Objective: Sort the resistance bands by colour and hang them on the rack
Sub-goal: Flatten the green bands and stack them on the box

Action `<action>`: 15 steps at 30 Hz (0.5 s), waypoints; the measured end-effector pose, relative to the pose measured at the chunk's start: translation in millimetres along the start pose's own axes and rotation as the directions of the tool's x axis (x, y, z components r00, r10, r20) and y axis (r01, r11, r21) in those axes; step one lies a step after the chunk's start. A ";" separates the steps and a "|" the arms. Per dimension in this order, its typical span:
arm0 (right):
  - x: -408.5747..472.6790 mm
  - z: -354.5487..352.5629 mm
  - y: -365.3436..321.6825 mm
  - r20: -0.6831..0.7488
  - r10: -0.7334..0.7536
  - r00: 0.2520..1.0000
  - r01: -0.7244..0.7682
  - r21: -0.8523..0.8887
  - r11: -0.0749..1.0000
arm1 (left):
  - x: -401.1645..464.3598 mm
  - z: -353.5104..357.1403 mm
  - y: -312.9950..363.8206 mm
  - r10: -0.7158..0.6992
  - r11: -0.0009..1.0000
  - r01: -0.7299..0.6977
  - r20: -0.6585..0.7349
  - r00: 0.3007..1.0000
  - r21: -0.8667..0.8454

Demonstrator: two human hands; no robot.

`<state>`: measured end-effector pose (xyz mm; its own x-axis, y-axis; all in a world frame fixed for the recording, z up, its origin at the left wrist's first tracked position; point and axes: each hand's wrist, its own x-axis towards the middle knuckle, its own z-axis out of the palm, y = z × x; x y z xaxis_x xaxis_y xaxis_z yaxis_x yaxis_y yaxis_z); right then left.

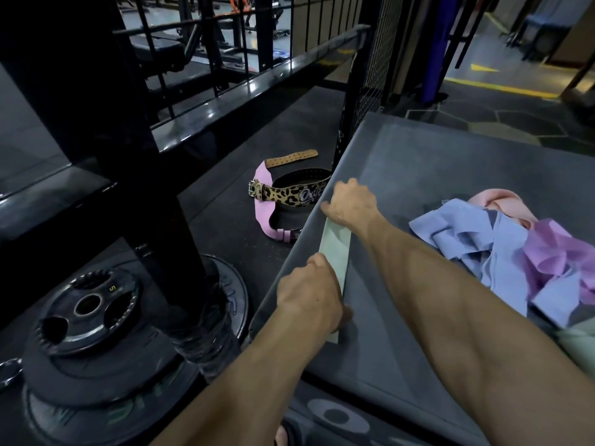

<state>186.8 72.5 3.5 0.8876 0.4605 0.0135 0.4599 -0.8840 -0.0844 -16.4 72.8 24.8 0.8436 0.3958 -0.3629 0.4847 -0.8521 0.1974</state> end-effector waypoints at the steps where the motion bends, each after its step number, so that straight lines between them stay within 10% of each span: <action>1: 0.3 0.4 -0.5 -0.004 0.002 1.000 -0.002 0.009 1.000 | 0.4 -0.2 -0.4 -0.003 1.000 0.003 -0.003 1.000 -0.005; 15: 3.1 -1.4 -3.0 -0.004 0.037 0.999 -0.037 0.004 0.999 | 1.5 2.0 -3.7 -0.002 0.999 0.002 0.011 1.000 -0.046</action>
<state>188.2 76.5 5.1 0.9040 0.4274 0.0146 0.4269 -0.9000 -0.0885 -17.5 75.9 21.7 0.8402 0.3934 -0.3732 0.4967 -0.8344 0.2387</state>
